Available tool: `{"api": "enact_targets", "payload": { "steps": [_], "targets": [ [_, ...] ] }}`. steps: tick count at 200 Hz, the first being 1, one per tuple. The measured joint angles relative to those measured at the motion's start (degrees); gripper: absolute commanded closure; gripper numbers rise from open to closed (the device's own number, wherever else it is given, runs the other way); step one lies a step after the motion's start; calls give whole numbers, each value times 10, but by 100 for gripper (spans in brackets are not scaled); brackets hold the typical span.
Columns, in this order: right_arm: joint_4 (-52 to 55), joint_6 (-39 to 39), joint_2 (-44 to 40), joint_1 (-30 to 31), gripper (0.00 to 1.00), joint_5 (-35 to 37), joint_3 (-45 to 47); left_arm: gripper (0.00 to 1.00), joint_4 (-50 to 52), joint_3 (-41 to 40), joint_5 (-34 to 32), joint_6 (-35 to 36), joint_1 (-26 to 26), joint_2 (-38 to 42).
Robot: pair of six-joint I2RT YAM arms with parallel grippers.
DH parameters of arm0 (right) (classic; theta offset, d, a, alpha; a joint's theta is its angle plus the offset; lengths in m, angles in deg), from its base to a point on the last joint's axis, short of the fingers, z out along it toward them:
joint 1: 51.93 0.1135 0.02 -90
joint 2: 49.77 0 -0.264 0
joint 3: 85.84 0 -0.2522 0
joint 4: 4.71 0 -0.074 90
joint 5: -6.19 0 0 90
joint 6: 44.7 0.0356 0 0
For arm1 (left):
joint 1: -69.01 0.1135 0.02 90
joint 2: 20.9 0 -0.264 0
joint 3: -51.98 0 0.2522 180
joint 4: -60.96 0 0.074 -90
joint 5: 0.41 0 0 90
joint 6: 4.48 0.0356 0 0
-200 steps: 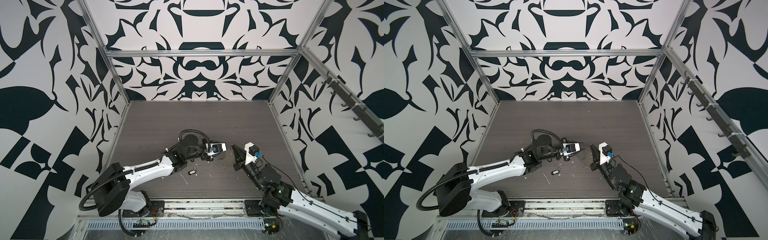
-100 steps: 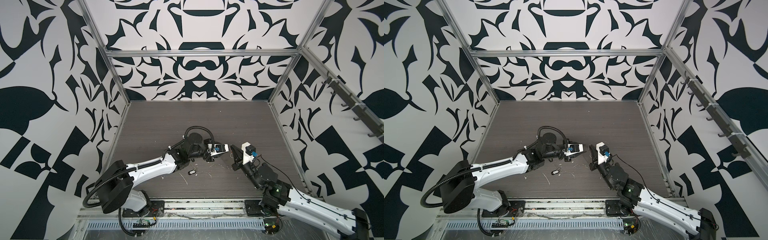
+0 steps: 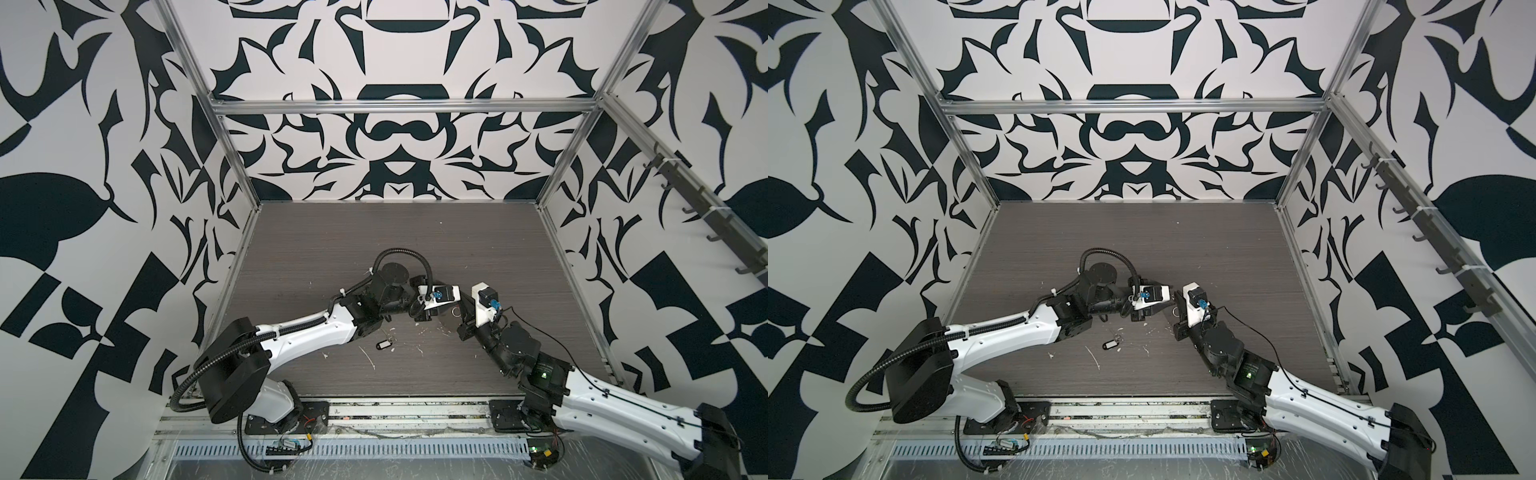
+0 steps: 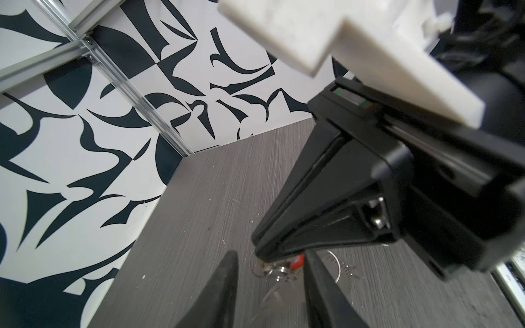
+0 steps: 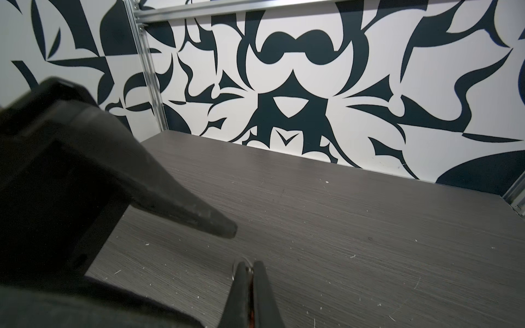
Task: Attach keys to a key ring
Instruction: Insert the key into the keyring.
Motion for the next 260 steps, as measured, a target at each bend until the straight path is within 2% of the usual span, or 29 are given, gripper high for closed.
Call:
{"api": "enact_targets", "payload": {
  "steps": [27, 64, 97, 144, 167, 194, 221, 260],
  "targets": [
    [-6, 4, 3, 0, 100, 3, 0, 40, 10, 7, -10, 0, 0, -11],
    [-17, 12, -3, 0, 100, 4, 0, 39, 16, 16, -31, 3, 0, -21],
    [-29, 15, -19, 0, 100, 4, 0, 50, 15, 18, -52, 2, 0, -22],
    [-32, 15, -35, 0, 100, 8, 1, 71, 13, 18, -74, 0, 0, -26],
    [-34, 15, -38, 0, 100, 9, 1, 76, 12, 18, -78, 2, -1, -26],
    [-34, 15, -38, 0, 100, 8, 1, 76, 12, 18, -80, 0, -1, -26],
    [-37, 15, -34, 0, 100, 9, 1, 70, 12, 18, -80, -2, -1, -26],
    [-42, 15, -22, 0, 100, 8, 1, 70, 12, 18, -76, -5, -1, -26]
  ]
}}
